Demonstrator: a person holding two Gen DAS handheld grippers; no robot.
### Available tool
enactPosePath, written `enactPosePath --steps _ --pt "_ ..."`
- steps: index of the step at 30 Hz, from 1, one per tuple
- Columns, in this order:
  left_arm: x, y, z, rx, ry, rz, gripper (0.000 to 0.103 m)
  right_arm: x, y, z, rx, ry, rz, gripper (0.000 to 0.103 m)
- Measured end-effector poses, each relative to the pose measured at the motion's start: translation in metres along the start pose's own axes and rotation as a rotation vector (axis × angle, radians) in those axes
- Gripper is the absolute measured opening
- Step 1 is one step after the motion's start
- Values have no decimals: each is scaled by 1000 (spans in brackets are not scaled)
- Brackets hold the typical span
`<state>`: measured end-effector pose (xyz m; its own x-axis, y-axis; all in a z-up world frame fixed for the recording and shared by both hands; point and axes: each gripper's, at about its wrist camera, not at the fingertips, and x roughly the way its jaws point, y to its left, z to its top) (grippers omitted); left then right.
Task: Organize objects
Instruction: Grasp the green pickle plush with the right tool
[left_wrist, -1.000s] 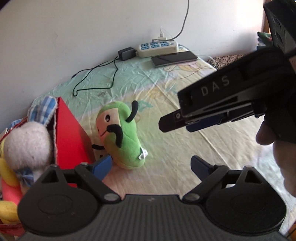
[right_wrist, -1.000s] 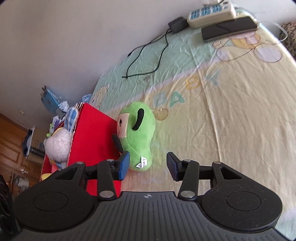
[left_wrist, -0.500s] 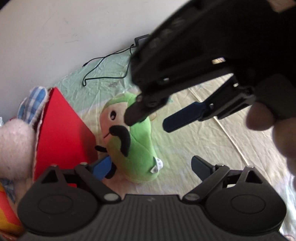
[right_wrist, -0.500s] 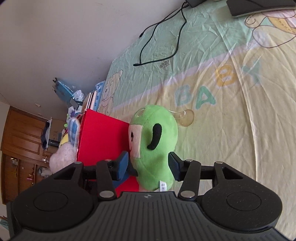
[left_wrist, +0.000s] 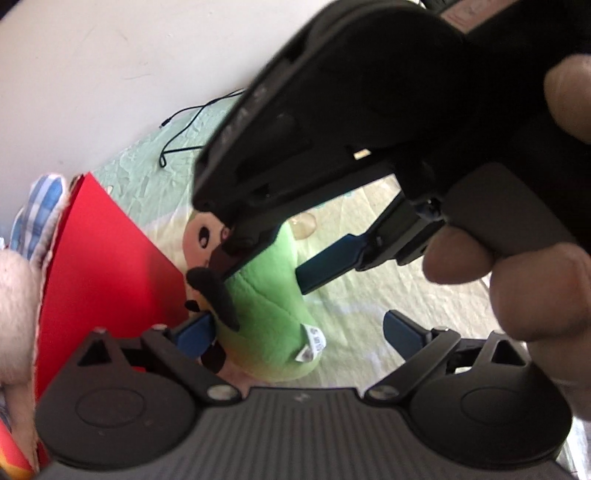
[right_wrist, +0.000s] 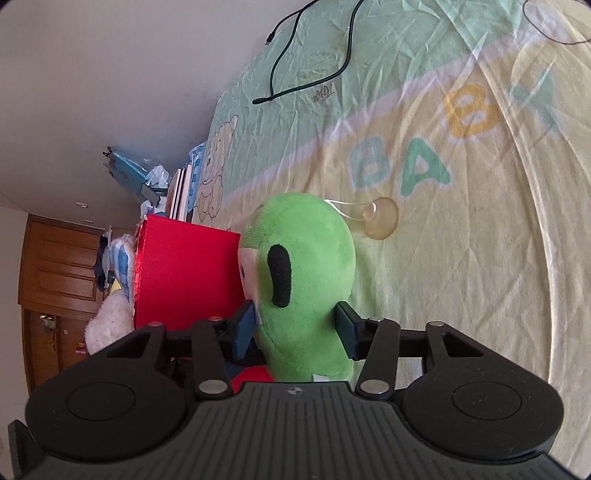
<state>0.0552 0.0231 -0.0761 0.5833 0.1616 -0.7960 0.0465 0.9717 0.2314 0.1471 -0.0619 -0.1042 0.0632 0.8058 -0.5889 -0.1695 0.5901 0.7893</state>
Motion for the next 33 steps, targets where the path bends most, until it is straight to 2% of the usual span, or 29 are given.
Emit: enactPosePath --steps 8,17,22,28,33 --pt "-24 0 -4 14 -4 -110 93 -21 -2 -20 -11 -14 -25 48" --pt "-67 -2 -39 85 -6 -341 93 -52 -22 -81 82 -18 -15 48" --pt "-87 -14 -60 78 17 -440 93 -59 -24 -113 124 -15 -20 47" --pt "-99 -14 -70 48 10 -481 92 -72 -29 -135 165 -58 -2 45" --pt "-103 -16 -74 30 8 -435 93 -73 -30 -139 183 -105 -17 45"
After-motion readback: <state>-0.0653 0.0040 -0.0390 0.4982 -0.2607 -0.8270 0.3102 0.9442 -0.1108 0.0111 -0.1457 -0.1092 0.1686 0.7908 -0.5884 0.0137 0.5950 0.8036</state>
